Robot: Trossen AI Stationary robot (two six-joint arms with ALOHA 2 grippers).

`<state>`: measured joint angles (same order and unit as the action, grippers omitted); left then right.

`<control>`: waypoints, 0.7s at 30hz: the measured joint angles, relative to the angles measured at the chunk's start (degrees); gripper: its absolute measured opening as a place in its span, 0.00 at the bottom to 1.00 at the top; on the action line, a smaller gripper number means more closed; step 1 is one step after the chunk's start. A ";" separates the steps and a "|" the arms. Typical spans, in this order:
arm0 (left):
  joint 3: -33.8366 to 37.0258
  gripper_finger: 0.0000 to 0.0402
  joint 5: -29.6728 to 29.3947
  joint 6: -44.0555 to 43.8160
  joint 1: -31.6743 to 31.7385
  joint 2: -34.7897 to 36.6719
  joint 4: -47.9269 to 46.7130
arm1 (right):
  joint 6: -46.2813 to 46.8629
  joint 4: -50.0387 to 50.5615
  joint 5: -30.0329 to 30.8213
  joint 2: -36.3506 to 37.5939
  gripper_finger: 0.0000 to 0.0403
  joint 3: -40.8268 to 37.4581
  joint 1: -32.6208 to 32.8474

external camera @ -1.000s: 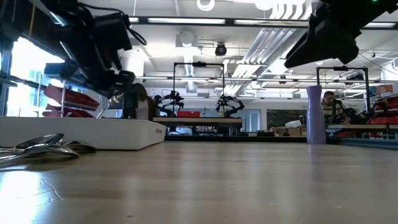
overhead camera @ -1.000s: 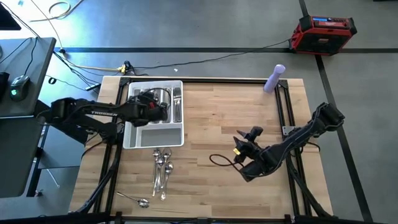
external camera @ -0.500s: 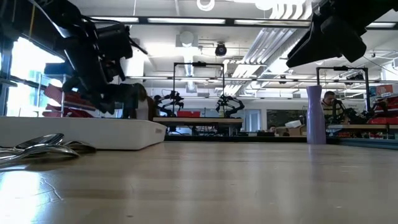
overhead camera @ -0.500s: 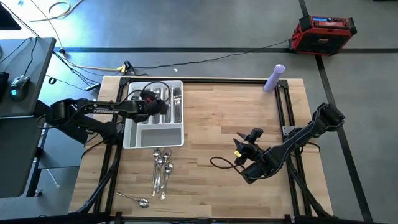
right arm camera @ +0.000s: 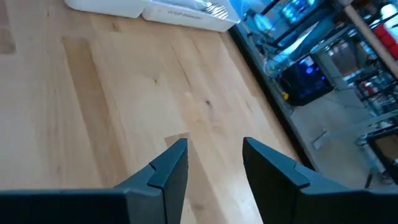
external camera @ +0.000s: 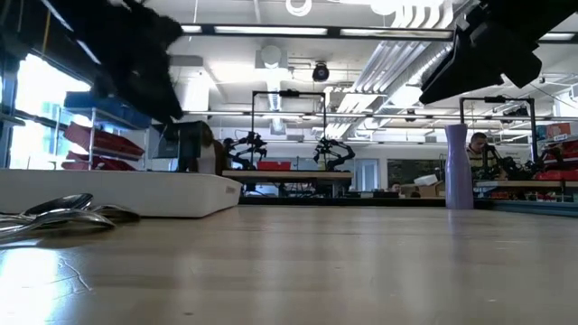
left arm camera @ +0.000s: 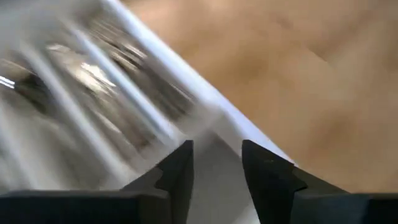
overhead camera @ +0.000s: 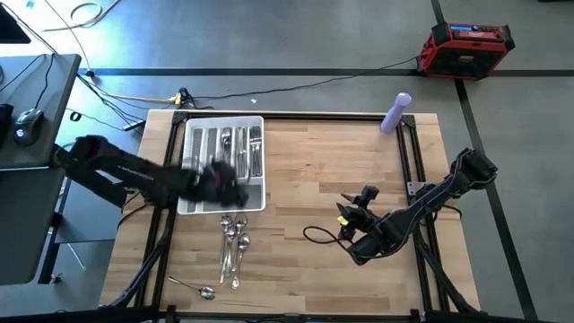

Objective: Sort silverware
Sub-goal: Put the spoon in the silverware tray

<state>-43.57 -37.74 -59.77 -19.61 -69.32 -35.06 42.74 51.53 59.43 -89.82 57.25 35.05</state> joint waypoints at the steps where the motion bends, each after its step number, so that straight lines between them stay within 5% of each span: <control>1: 0.00 0.27 -0.10 -2.81 -4.21 -1.40 1.04 | 0.50 0.02 -0.45 0.00 0.34 0.00 -0.02; 8: -9.36 0.13 -2.32 -19.70 -23.78 -17.65 -1.48 | 3.49 -1.11 -2.46 -0.01 0.34 -0.01 0.08; 16: -34.40 0.02 5.32 -32.34 -27.49 -37.33 -34.91 | 3.76 -5.46 -4.12 -0.02 0.34 -0.02 2.32; 21: -39.32 0.05 11.02 -32.55 -26.59 -43.17 -31.91 | 3.77 -6.83 -6.00 0.00 0.34 -0.02 4.50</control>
<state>-82.89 -26.72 -92.32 -46.20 -112.49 -66.97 46.51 44.70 53.43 -89.82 57.23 39.55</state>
